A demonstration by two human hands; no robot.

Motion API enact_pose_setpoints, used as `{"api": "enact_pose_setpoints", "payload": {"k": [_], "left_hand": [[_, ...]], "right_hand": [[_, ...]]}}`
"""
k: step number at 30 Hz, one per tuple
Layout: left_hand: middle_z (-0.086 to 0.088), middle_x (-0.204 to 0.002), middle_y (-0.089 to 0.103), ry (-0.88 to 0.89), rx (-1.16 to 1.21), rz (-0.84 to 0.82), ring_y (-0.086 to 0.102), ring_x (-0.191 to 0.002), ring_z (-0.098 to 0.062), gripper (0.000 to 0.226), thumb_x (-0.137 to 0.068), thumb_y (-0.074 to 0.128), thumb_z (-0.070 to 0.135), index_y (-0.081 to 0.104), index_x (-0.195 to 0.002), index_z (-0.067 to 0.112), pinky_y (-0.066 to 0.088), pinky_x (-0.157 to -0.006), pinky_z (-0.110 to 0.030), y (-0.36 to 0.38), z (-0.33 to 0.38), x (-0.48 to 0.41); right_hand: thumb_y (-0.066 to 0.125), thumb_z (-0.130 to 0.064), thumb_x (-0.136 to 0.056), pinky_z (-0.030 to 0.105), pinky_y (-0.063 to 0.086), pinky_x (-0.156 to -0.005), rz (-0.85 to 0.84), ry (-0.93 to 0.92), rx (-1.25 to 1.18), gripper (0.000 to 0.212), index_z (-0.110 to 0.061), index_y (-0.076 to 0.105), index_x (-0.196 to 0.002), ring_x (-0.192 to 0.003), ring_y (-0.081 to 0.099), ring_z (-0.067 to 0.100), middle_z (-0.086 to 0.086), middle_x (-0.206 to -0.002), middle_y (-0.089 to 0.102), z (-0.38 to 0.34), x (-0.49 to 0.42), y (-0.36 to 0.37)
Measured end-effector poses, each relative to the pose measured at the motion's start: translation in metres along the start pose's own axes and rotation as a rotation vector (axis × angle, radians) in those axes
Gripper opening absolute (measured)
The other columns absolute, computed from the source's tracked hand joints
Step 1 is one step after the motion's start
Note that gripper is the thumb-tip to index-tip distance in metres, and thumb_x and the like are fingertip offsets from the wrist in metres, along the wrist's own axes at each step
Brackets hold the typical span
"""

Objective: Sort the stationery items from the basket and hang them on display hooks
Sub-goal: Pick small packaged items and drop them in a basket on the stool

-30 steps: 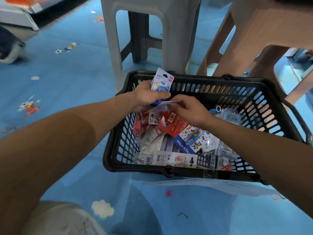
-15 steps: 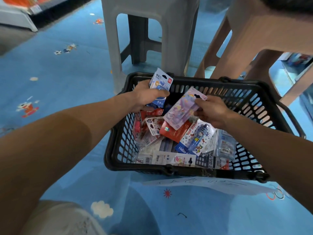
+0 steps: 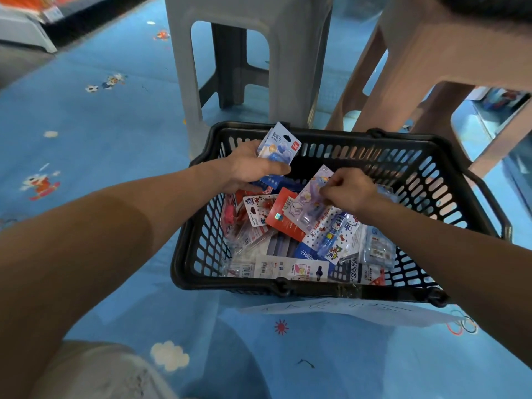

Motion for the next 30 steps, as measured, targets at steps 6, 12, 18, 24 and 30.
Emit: {"api": "enact_pose_setpoints", "payload": {"k": [6,12,18,24,30], "left_hand": [[-0.001,-0.107,0.079,0.018,-0.022,-0.090,0.077,-0.098,-0.020,0.049,-0.075,0.092,0.017,0.068,-0.118,0.020,0.064,-0.085,-0.046,0.006,-0.001,0.003],[-0.004,-0.106,0.079,0.062,0.040,-0.119,0.078,-0.095,-0.024,0.054,-0.072,0.093,0.010,0.068,-0.119,0.016,0.065,-0.079,-0.042,0.019,0.009,0.006],[-0.004,-0.107,0.079,0.134,0.239,-0.183,0.078,-0.096,-0.023,0.044,-0.076,0.090,0.020,0.070,-0.115,0.018,0.063,-0.071,-0.035,0.036,0.028,0.005],[-0.006,-0.104,0.080,0.145,0.273,-0.112,0.078,-0.093,-0.026,0.031,-0.082,0.087,0.022,0.070,-0.108,0.020,0.063,-0.072,-0.043,0.049,0.040,-0.010],[0.002,-0.098,0.081,0.165,0.114,0.019,0.078,-0.086,-0.013,0.030,-0.081,0.089,0.021,0.073,-0.107,0.020,0.059,-0.063,-0.023,0.022,0.033,-0.020]], "right_hand": [[0.076,-0.017,-0.091,0.038,0.062,-0.074,-0.213,-0.063,-0.388,0.016,-0.009,0.069,-0.102,-0.084,0.077,0.023,0.013,-0.095,0.075,-0.020,0.009,-0.002],[0.068,-0.016,-0.098,0.035,0.059,-0.078,-0.316,-0.003,-0.675,0.014,-0.011,0.066,-0.111,-0.089,0.077,0.027,0.011,-0.102,0.077,-0.040,0.014,-0.003],[0.061,-0.014,-0.102,0.026,0.054,-0.060,-0.221,0.000,-0.678,0.010,-0.012,0.055,-0.094,-0.066,0.070,0.020,0.008,-0.078,0.065,-0.044,0.006,-0.023],[0.061,-0.013,-0.102,0.023,0.055,-0.056,-0.186,0.040,-0.678,0.005,-0.013,0.060,-0.097,-0.068,0.074,0.019,0.009,-0.083,0.071,-0.023,-0.001,-0.044],[0.062,-0.009,-0.096,0.025,0.052,-0.071,-0.091,-0.171,0.063,0.011,-0.018,0.068,-0.095,-0.091,0.067,0.018,0.005,-0.100,0.071,-0.002,-0.006,-0.041]]}}
Point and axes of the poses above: each hand's wrist, its own x-axis away from the middle knuckle, its own y-axis out of the palm, z = x × y, the point moved 4 cm from there along -x, towards the middle knuckle
